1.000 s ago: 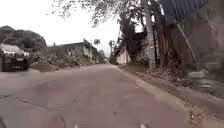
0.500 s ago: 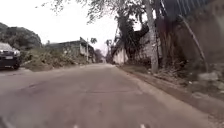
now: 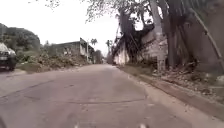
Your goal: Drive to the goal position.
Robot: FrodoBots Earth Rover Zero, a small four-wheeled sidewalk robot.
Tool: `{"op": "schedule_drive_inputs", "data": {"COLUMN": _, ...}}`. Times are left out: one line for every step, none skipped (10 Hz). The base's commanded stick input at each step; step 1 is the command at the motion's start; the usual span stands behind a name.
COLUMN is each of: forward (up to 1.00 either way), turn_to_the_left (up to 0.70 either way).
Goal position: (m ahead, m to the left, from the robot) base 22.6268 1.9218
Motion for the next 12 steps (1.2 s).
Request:
{"op": "schedule_drive_inputs", "data": {"forward": 1.0, "turn_to_the_left": 0.0}}
{"op": "schedule_drive_inputs", "data": {"forward": 1.0, "turn_to_the_left": 0.0}}
{"op": "schedule_drive_inputs", "data": {"forward": 1.0, "turn_to_the_left": 0.0}}
{"op": "schedule_drive_inputs", "data": {"forward": 1.0, "turn_to_the_left": 0.0}}
{"op": "schedule_drive_inputs", "data": {"forward": 1.0, "turn_to_the_left": 0.0}}
{"op": "schedule_drive_inputs", "data": {"forward": 1.0, "turn_to_the_left": 0.0}}
{"op": "schedule_drive_inputs", "data": {"forward": 1.0, "turn_to_the_left": 0.0}}
{"op": "schedule_drive_inputs", "data": {"forward": 1.0, "turn_to_the_left": 0.0}}
{"op": "schedule_drive_inputs", "data": {"forward": 1.0, "turn_to_the_left": 0.0}}
{"op": "schedule_drive_inputs", "data": {"forward": 1.0, "turn_to_the_left": 0.0}}
{"op": "schedule_drive_inputs", "data": {"forward": 1.0, "turn_to_the_left": 0.0}}
{"op": "schedule_drive_inputs", "data": {"forward": 1.0, "turn_to_the_left": 0.0}}
